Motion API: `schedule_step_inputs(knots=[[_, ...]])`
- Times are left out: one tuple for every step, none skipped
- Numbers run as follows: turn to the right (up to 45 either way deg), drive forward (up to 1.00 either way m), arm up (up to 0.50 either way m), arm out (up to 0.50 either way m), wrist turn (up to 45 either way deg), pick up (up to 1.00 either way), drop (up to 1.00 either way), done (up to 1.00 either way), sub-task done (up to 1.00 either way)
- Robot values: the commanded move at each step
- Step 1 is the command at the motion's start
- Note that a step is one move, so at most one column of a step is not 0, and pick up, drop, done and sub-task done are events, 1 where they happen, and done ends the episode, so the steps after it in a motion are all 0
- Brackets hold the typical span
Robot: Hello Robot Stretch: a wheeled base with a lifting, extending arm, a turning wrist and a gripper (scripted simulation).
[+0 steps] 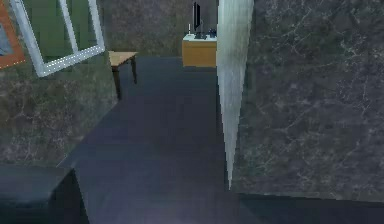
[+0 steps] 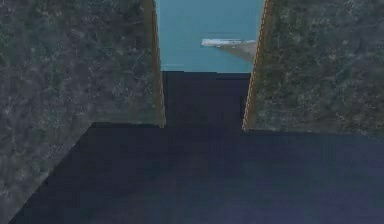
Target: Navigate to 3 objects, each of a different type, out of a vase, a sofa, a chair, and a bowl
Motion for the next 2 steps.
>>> schedule_step_inputs(knots=[[0.0, 0.8, 0.0, 0.0, 0.0, 0.0, 0.0, 0.0, 0.0], [-39.0, 0.0, 0.0, 0.0, 0.0, 0.0, 0.0, 0.0, 0.0]])
